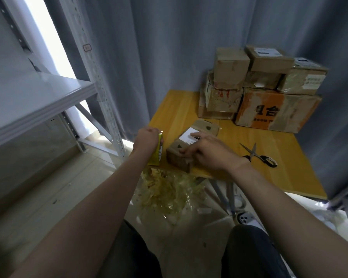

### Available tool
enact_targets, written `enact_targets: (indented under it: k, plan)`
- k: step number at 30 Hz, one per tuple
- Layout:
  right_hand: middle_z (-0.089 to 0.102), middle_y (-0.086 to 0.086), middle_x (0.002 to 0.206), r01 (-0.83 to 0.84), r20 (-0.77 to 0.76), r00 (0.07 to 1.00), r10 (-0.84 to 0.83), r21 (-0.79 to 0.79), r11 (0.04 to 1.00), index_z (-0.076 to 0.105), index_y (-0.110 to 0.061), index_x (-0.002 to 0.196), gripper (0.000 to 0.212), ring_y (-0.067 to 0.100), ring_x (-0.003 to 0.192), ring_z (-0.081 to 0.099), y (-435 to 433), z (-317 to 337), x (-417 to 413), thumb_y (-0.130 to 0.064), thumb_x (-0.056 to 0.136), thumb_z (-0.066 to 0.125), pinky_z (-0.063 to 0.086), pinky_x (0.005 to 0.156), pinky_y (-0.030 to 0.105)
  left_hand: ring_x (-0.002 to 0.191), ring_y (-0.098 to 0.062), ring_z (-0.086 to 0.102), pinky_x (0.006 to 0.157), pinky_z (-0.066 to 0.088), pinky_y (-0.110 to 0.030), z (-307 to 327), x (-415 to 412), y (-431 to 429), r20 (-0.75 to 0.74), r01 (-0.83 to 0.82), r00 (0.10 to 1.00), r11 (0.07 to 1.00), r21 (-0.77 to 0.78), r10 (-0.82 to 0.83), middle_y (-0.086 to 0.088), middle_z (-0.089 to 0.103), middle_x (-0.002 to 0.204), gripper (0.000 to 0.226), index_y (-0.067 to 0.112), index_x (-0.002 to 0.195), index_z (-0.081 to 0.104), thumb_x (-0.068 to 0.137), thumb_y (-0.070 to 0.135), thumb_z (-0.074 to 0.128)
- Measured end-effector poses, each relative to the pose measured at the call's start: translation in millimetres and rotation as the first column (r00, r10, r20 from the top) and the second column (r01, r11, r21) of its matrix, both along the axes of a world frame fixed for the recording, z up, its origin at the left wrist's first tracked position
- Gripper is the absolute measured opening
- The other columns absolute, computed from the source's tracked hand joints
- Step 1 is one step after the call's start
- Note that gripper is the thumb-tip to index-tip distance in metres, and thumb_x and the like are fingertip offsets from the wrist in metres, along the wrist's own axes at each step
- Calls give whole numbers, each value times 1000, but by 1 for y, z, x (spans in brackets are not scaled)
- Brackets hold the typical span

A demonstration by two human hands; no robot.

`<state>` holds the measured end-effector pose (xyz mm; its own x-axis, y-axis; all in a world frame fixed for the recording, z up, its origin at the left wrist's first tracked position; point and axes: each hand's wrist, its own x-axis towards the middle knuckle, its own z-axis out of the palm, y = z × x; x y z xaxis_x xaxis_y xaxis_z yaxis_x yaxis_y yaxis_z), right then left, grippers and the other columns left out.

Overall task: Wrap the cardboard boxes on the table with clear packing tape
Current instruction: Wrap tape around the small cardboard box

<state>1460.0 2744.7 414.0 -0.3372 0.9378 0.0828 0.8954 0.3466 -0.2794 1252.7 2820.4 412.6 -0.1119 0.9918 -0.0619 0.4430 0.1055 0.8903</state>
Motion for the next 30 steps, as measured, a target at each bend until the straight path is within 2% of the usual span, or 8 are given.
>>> enact_targets:
  k: [2,4,9,13,16,21,26,30]
  plan:
    - [69,-11,122,95,-84,992,-91,49,994,76,-40,113,21,19,129,44,-5,-2,-5,-33,97,64,42,100,36,71,-16,66,68,44,-27,-1,2,-1,-10,10,1000,1000,5,-10,1,72,73,33,20,102,74,105,27,42]
    - [63,-12,116,137,-140,982,-129,48,989,69,-34,126,38,19,114,42,-8,-11,-18,-50,91,72,43,88,36,70,-16,66,68,45,-28,-1,3,0,-18,10,1000,1000,16,-10,1,72,75,35,19,106,75,105,28,41]
    - [55,-5,121,19,-171,985,-2,97,995,68,-23,137,40,21,114,42,-2,-33,-15,-22,96,70,44,94,36,64,-7,57,57,34,-25,-6,0,0,-42,15,999,999,38,-14,2,69,78,34,18,110,72,108,28,40]
    - [60,-3,132,-29,-177,983,39,59,998,70,-21,133,38,21,123,53,15,-28,-7,-9,97,65,48,102,38,70,-4,49,67,38,-27,-13,-3,1,-68,1,998,996,85,5,14,58,78,31,24,104,73,107,31,43]
    - [62,2,139,46,-185,982,-40,29,998,72,-19,129,38,26,131,55,39,-22,-9,-3,96,63,44,112,42,83,-15,58,77,44,-33,-13,1,7,-89,8,996,993,114,2,7,65,92,29,31,98,75,105,32,46]
    - [59,10,145,169,-161,971,-177,-65,984,74,-20,125,34,32,138,50,88,-14,-15,-4,96,64,42,116,43,84,-20,61,70,49,-33,-8,8,36,-203,38,979,999,28,-31,0,70,100,33,26,99,82,103,27,49]
    - [59,13,145,253,-96,961,-260,-72,965,74,-19,125,39,34,134,53,140,-10,-21,2,93,64,47,109,39,94,-27,63,73,41,-32,-11,23,68,-164,-63,984,997,35,68,-3,69,99,33,16,103,78,101,29,48]
    - [66,8,138,340,-145,927,-347,-68,938,76,-20,122,40,29,131,56,182,-10,-18,5,94,61,47,110,37,83,-22,62,73,46,-33,-8,40,97,-199,0,980,998,56,11,8,66,75,35,18,86,80,99,27,49]
